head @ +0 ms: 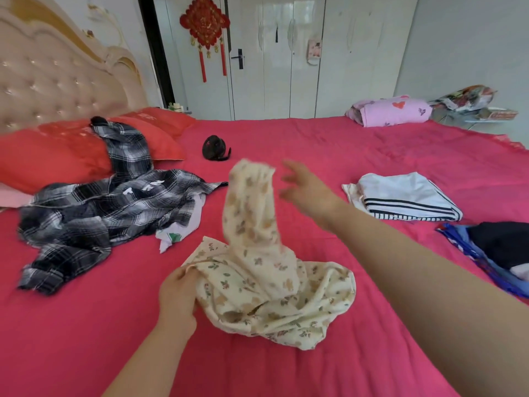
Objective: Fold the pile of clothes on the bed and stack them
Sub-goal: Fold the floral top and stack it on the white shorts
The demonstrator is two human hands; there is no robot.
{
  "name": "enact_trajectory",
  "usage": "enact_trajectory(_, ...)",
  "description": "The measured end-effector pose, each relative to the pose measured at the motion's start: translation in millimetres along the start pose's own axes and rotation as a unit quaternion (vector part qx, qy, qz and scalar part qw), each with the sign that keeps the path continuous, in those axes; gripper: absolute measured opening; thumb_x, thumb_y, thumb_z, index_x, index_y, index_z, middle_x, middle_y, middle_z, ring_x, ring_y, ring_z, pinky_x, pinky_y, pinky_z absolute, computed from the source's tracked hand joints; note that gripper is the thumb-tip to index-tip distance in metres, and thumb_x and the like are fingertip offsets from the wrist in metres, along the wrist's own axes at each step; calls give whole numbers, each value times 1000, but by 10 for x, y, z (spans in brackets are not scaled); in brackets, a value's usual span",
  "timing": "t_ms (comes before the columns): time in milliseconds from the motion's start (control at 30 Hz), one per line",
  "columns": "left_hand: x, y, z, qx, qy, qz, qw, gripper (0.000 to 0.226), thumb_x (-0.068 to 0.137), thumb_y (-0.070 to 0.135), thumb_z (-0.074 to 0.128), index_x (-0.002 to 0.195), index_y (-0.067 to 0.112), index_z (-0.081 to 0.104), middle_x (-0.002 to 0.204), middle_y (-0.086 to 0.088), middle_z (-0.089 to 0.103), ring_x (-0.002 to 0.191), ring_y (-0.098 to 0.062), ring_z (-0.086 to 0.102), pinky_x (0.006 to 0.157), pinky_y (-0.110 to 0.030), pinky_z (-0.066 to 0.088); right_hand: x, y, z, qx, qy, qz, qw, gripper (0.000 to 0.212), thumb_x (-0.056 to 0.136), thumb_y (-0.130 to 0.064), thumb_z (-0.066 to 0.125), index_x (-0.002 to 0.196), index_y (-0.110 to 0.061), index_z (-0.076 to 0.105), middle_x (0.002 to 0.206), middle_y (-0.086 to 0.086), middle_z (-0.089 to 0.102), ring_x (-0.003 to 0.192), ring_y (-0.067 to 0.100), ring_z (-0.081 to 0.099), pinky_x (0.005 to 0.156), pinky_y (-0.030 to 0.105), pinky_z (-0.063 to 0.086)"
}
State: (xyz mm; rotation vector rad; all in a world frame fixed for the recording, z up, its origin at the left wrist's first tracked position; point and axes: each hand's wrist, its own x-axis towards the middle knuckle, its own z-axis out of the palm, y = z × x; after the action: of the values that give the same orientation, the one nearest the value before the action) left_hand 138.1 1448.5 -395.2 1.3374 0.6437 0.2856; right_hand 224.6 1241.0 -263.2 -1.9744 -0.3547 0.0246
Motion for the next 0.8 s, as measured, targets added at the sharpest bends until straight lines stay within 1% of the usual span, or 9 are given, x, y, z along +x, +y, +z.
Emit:
enact_trajectory(100,86,-93,-119,121,1,18,992,35,85,9,58,120,9,56,117,-11,59,106,-28,57,91,-44,48,-221,625,84,-341,-147,51,927,60,89,-19,57,144,-14,32,141,6,43,120,20,47,99,29,37)
enact_trajectory(167,13,-138,-145,260,-4,128,957,44,82,5,56,125,12,54,124,-7,57,116,-26,52,99,-44,43,-478,1079,160,-446,-269,120,845,75,85,-28,63,147,-18,23,149,6,32,136,25,33,110,34,27)
enact_trajectory(233,-93,-192,-125,338,-1,244,909,47,80,-2,57,126,10,54,128,-7,53,123,-25,45,103,-32,35,-688,1396,232,-518,-285,120,798,64,83,-30,61,141,-19,37,141,7,42,132,26,38,109,36,32)
enact_trajectory(333,-256,-254,-30,397,-43,356,845,51,83,2,60,131,11,48,138,-1,42,132,-18,33,107,-19,17,-784,1513,208,-512,-187,62,836,21,86,-13,45,102,-16,58,113,5,60,111,23,55,87,24,42)
enact_trajectory(467,-379,-225,212,435,-189,407,781,66,86,37,59,143,24,29,145,12,27,134,-3,18,103,-5,1,-615,1066,-44,-390,-6,11,921,15,81,-1,49,82,-16,49,90,11,65,88,28,59,60,24,25)
enact_trajectory(567,-356,-114,496,539,-230,376,718,87,79,53,56,147,30,8,146,8,29,135,-14,23,112,-28,15,-519,607,-195,-277,96,-42,955,20,79,2,49,72,-15,45,64,0,53,66,24,49,54,29,20)
enact_trajectory(633,-333,18,674,588,-200,374,689,65,85,43,51,142,26,25,122,0,55,115,-23,49,95,-37,37,-487,388,-312,-256,138,-69,954,11,84,0,44,79,-8,50,64,-1,51,65,22,48,55,29,23)
enact_trajectory(700,-294,215,813,572,-163,386,706,26,92,31,44,114,20,54,95,-2,63,92,-25,59,74,-34,41,-476,250,-499,-267,166,-68,947,14,86,-2,41,90,-3,55,73,6,56,71,25,50,57,29,24)
enact_trajectory(800,-235,583,1026,514,-135,401,747,16,94,24,47,92,13,58,93,-5,62,89,-28,58,66,-34,41,-422,166,-924,-290,204,-16,935,22,88,-2,41,102,-1,58,91,17,62,87,31,55,66,30,30)
